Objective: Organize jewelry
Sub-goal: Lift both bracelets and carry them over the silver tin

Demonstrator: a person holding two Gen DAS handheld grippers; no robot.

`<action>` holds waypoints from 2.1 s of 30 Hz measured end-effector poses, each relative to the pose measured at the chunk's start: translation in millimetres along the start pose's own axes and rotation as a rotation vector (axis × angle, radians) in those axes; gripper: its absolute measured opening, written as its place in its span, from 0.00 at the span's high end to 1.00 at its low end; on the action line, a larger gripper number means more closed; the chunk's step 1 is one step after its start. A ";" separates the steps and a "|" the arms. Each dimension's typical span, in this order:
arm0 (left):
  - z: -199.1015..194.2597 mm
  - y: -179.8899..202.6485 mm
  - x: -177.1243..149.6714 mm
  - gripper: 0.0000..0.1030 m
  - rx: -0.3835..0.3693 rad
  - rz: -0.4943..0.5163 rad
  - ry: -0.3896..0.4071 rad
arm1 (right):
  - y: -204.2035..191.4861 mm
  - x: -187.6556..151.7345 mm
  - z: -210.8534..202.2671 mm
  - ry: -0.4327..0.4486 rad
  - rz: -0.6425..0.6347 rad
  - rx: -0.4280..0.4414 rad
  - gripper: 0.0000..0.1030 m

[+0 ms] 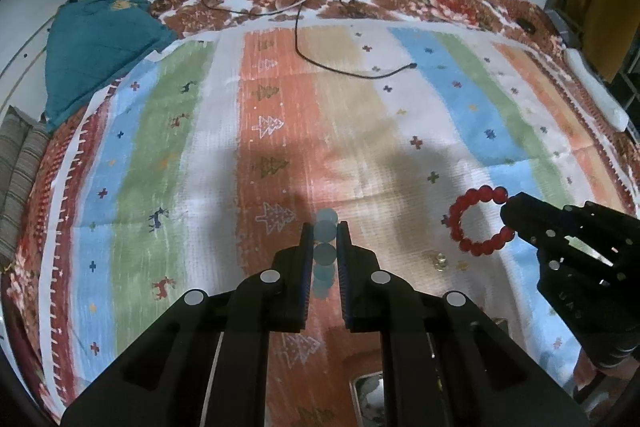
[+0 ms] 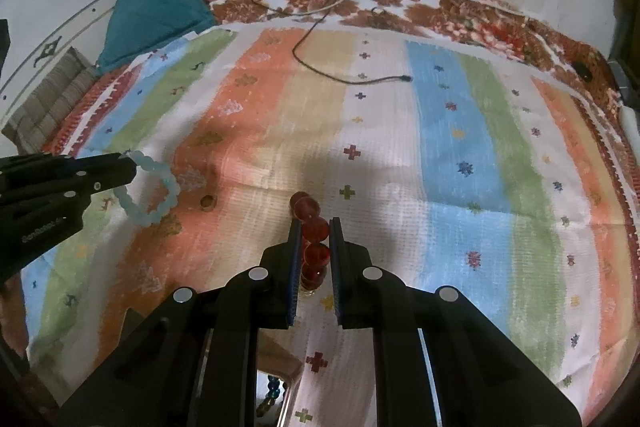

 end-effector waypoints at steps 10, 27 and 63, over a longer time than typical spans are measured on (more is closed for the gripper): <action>-31.4 3.5 -8.4 0.89 -0.032 -0.012 0.051 | -11.0 -8.7 -24.9 0.033 -0.020 0.009 0.86; -76.8 19.2 -38.6 0.89 -0.075 0.013 0.114 | -26.3 -34.3 -56.2 0.060 -0.041 0.024 0.86; -123.7 37.1 -97.3 0.89 -0.118 0.047 0.172 | -57.3 -84.6 -100.2 0.095 -0.079 0.089 0.86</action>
Point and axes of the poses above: each gripper's, at about its wrist camera, not at the fingertips, and z roughly the way its jaws point, y to its right, x to its top, the point moved 3 cm from there along z, roughly the way its jaws point, and after that the axes turned 7 degrees about x, right-handed, at the moved point
